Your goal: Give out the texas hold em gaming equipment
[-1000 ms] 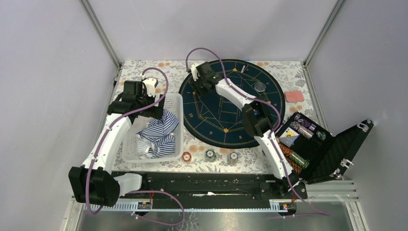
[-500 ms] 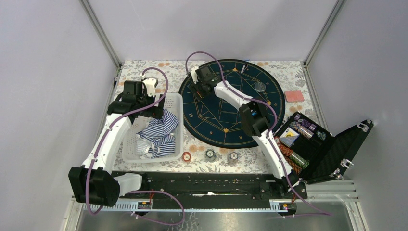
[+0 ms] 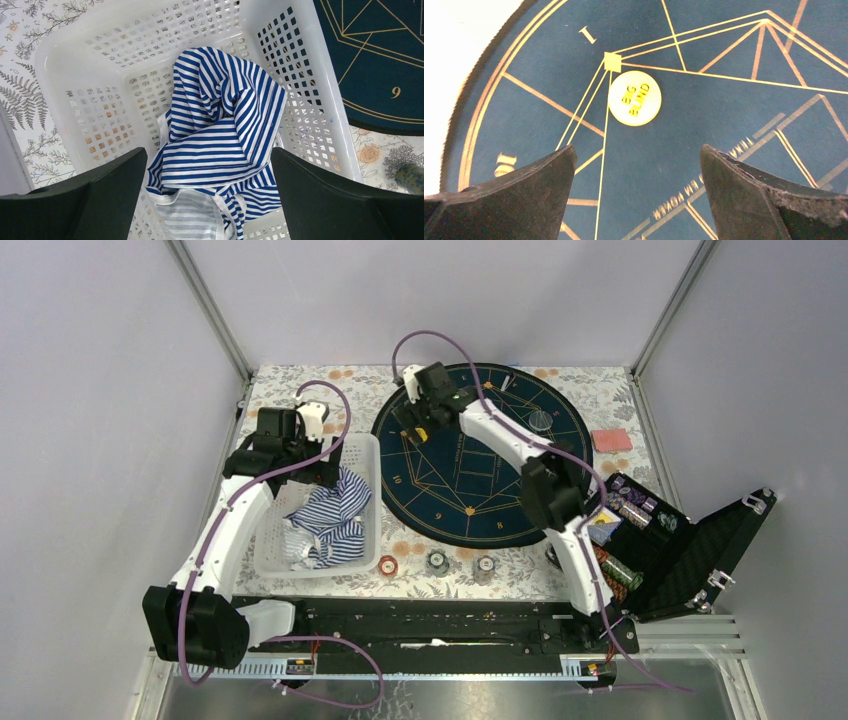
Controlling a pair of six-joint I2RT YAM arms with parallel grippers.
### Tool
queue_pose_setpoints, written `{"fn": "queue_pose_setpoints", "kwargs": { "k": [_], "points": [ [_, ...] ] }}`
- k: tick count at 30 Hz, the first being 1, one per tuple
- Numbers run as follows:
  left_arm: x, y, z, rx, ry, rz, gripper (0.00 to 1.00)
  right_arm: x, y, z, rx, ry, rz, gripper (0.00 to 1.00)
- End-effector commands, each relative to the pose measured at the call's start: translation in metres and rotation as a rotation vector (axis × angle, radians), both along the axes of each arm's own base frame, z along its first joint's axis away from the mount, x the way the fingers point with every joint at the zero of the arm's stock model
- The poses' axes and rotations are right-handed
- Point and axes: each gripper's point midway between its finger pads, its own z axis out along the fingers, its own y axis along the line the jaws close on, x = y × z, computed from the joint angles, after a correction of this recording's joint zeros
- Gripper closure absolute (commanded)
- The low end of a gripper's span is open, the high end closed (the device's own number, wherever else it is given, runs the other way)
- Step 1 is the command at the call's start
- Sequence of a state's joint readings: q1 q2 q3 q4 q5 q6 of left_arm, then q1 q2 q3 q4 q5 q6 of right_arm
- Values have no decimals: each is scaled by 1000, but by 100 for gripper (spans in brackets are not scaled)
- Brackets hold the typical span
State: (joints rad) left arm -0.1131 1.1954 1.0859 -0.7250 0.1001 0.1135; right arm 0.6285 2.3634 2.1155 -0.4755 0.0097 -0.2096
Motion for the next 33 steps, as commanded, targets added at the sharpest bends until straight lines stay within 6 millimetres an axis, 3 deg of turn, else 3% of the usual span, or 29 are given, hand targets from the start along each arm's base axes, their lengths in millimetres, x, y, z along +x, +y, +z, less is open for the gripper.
{"fn": "queue_pose_setpoints", "kwargs": {
  "k": [1, 5, 10, 14, 18, 25, 33],
  "points": [
    [4, 0, 32, 13, -85, -41, 1, -36, -13, 120, 119, -124, 61, 0],
    [-11, -25, 45, -40, -61, -203, 1, -85, -38, 136, 182, -34, 140, 0],
    [-14, -53, 46, 5, -54, -302, 1, -123, -91, 139, 266, 76, 117, 0],
    [-13, -75, 35, 39, -17, -352, 1, -148, -133, 128, 288, 113, 66, 0],
    [-14, -100, 16, 129, 8, -398, 1, -163, -161, 118, 312, 141, 21, 0],
    [-17, -122, -25, 238, 52, -441, 1, -174, -168, 108, 319, 175, 19, 0],
    [-29, -87, -60, 388, 98, -367, 1, -184, -155, 101, 315, 195, 106, 0]
  ]
}}
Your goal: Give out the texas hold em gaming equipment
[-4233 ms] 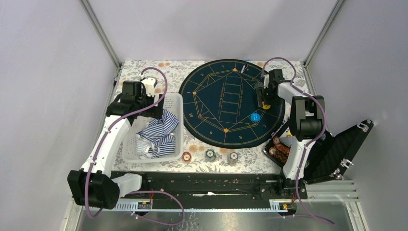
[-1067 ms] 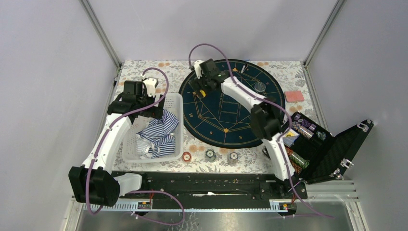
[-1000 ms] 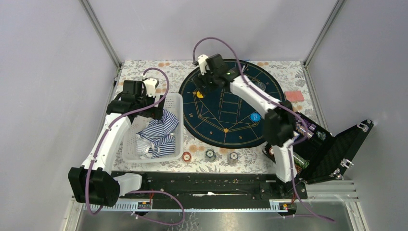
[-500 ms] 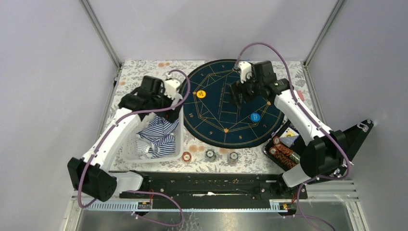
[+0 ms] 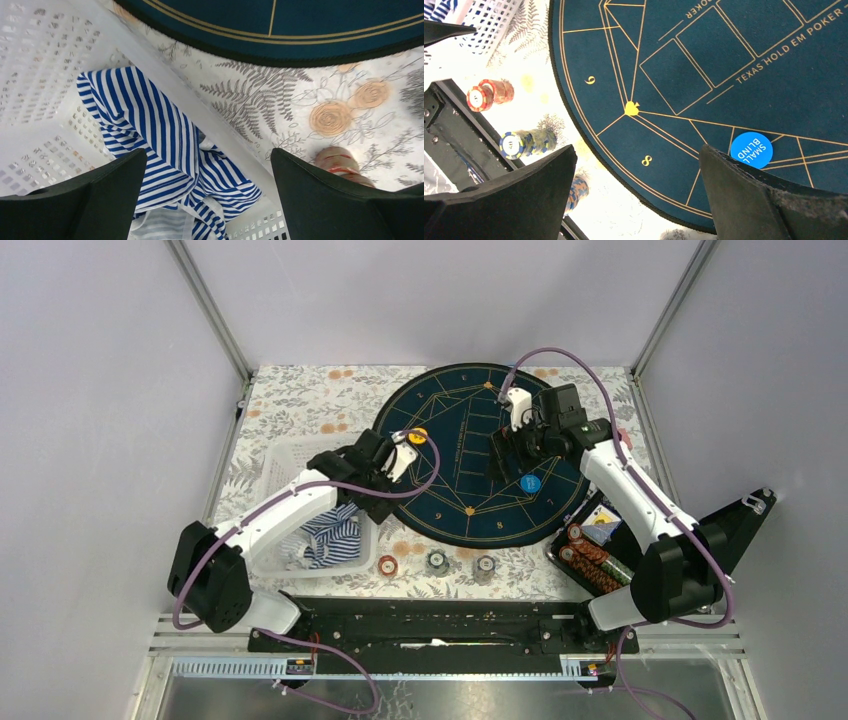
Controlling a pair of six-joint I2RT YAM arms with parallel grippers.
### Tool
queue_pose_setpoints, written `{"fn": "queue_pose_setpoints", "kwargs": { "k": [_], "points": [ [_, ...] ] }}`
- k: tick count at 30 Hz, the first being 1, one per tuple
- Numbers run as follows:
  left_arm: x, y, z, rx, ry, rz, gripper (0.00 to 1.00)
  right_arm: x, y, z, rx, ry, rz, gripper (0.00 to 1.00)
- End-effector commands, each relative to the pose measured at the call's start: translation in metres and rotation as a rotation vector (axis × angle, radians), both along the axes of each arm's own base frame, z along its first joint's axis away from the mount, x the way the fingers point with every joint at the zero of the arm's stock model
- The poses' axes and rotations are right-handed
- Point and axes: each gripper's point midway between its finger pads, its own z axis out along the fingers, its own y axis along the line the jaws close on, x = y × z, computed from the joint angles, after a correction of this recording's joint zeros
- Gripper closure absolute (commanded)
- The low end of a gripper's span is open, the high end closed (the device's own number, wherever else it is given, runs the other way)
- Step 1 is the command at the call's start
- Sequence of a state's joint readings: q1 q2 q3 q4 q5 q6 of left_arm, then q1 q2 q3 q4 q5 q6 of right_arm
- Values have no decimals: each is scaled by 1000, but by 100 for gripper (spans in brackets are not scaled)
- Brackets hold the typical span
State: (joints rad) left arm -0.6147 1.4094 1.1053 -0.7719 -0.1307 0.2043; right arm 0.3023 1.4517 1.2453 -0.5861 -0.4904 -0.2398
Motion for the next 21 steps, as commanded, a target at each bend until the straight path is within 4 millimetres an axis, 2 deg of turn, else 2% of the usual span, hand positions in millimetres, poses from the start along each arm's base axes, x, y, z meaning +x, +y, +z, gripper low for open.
{"fn": "queue_pose_setpoints", "kwargs": {
  "k": [1, 5, 11, 15, 18, 21],
  "points": [
    [4, 21, -2, 72, -69, 60, 1, -12, 16, 10, 32, -32, 86, 0],
    [1, 36, -3, 100, -80, 82, 1, -30, 35, 10, 55, -51, 183, 0],
    [8, 61, 10, 3, -65, 156, 1, -56, 68, 2, 26, -107, 330, 0],
    [3, 46, 19, -115, -47, 153, 1, -57, 85, 8, 45, -150, 380, 0],
    [6, 39, 40, -196, -72, 160, 1, -55, 97, 18, 67, -168, 412, 0],
    [8, 30, 80, -331, -118, 144, 1, -59, 112, 19, 39, -185, 463, 0]
  ]
}}
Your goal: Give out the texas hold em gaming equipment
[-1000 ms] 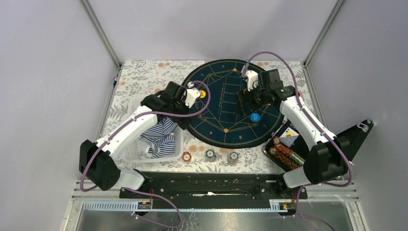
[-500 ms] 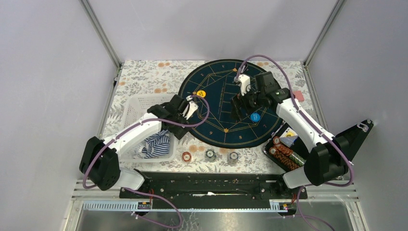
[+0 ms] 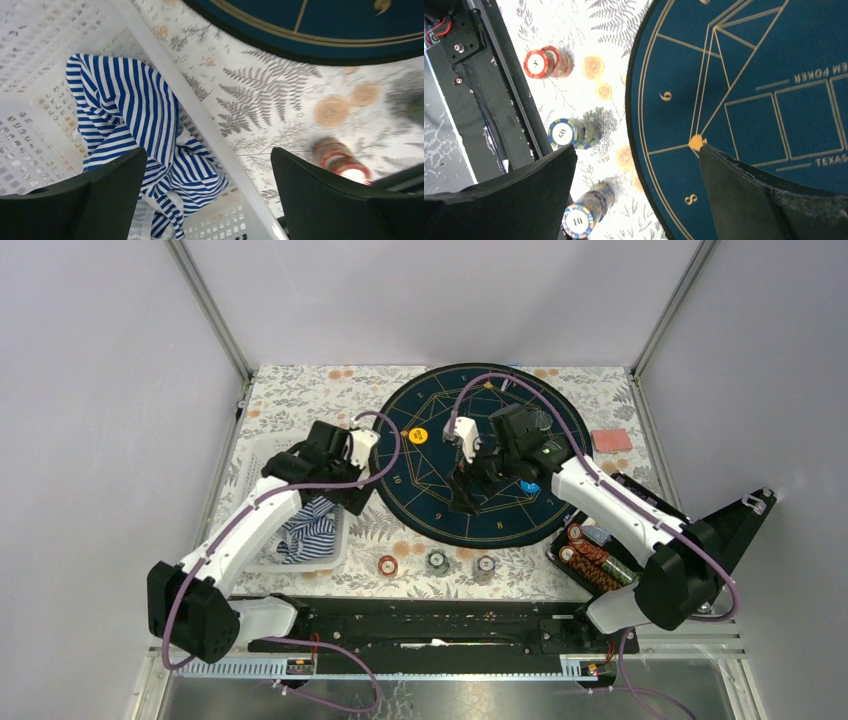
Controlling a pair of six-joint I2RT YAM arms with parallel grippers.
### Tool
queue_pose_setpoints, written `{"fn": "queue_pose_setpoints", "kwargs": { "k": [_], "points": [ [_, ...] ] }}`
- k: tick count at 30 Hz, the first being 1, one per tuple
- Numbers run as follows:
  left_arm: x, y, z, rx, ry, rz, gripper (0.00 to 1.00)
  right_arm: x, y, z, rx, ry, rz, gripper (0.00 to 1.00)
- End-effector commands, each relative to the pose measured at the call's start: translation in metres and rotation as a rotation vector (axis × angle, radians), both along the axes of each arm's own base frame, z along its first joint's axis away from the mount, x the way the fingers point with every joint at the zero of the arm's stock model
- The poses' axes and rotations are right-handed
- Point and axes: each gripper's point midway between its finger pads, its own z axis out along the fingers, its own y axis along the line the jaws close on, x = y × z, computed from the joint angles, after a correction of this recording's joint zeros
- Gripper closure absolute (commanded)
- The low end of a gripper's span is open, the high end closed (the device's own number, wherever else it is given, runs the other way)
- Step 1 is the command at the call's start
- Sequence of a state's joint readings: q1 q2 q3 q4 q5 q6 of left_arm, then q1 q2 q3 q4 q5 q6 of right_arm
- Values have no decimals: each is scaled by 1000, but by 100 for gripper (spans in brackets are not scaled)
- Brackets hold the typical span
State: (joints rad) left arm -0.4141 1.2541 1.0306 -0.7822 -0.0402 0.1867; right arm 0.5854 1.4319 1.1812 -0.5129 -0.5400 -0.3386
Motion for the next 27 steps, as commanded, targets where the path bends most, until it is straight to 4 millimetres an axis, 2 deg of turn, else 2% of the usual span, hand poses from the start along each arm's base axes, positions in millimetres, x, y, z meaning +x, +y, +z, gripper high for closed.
{"fn": "queue_pose_setpoints", "kwargs": {
  "k": [1, 5, 7, 9, 13, 17, 23, 27],
  "points": [
    [10, -22, 77, -253, -126, -20, 1, -1, 34, 25, 32, -105, 109, 0],
    [17, -9, 126, -417, -199, 34, 1, -20, 57, 23, 44, -103, 195, 0],
    [21, 1, 141, -473, -226, 81, 1, -28, 70, 19, 24, -120, 231, 0],
    [26, 15, 148, -505, -247, 139, 1, -39, 83, 12, -8, -134, 275, 0],
    [32, 36, 141, -570, -212, 216, 1, -64, 110, -7, -79, -174, 357, 0],
    [34, 43, 136, -617, -190, 234, 1, -88, 134, -29, -118, -201, 426, 0],
    [32, 45, 134, -615, -191, 237, 1, -100, 159, -62, -176, -287, 472, 0],
    [32, 46, 135, -612, -197, 239, 1, -108, 170, -76, -183, -291, 508, 0]
  ]
}}
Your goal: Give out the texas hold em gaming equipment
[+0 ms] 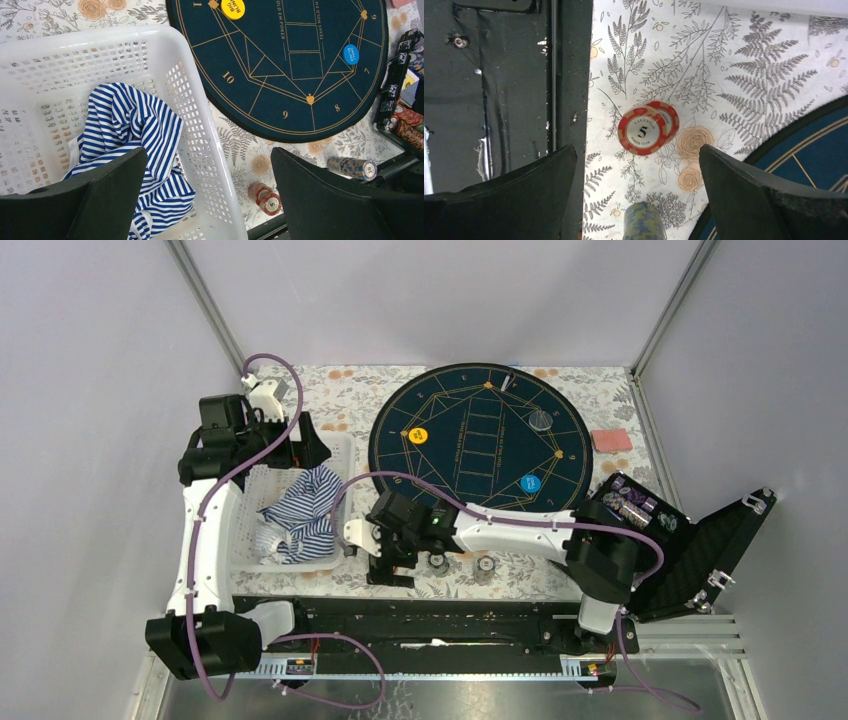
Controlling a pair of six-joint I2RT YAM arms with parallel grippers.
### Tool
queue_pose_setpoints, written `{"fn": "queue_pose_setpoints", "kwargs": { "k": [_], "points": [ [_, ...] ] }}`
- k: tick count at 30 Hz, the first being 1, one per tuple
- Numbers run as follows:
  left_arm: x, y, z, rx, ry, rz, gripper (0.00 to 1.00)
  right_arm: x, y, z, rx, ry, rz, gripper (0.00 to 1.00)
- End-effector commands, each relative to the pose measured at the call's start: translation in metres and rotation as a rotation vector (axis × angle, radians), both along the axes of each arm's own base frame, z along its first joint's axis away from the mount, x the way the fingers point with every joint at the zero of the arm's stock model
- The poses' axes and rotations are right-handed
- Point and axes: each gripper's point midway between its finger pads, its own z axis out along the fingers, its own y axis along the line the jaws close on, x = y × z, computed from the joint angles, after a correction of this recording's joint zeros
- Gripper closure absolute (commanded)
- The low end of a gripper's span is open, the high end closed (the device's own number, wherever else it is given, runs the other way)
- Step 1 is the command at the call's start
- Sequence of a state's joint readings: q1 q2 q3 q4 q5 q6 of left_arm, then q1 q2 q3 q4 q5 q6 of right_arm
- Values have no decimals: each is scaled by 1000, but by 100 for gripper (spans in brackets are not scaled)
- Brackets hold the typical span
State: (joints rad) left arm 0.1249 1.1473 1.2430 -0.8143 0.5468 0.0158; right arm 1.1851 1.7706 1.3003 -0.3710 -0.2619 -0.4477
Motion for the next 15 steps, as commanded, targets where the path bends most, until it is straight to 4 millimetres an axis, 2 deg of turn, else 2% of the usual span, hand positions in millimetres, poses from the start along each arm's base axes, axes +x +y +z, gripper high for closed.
{"fn": "queue_pose_setpoints", "kwargs": {
  "k": [1, 10, 15],
  "points": [
    [2, -3, 12, -20, -52, -16, 1, 7, 23, 0, 39, -79, 23, 0],
    [1, -2, 13, -21, -55, -12, 1, 7, 31, -33, -9, -98, 59, 1],
    [1, -2, 13, -23, -57, -13, 1, 12, 32, -54, -43, -117, 64, 8]
  ]
}}
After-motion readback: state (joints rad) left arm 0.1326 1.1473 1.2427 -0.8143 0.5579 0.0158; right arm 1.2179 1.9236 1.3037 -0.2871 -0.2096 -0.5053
